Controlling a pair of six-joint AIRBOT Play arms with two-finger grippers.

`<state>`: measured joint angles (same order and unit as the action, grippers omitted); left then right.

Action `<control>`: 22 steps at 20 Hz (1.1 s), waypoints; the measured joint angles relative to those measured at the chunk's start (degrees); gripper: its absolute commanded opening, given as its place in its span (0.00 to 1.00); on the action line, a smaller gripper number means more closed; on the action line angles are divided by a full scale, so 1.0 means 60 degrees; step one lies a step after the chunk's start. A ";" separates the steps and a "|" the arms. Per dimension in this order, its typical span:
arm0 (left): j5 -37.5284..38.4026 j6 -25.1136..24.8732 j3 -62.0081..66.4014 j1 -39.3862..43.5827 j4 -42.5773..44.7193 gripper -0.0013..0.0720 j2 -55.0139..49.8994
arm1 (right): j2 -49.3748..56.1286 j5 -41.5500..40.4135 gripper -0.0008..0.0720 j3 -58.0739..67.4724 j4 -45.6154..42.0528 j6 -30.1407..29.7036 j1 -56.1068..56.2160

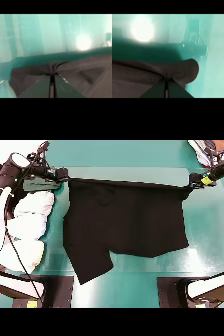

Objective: Fold the shirts.

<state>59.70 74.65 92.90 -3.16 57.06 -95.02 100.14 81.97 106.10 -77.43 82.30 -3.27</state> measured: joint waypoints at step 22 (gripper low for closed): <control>0.2845 0.0892 -0.2368 -0.0007 0.2794 0.57 0.1155 | -0.3530 -0.1333 0.53 -0.6043 -0.0066 -0.0007 0.0532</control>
<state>76.77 80.01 78.70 -3.20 73.82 -88.09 78.96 73.97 69.84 -77.82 82.26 -0.08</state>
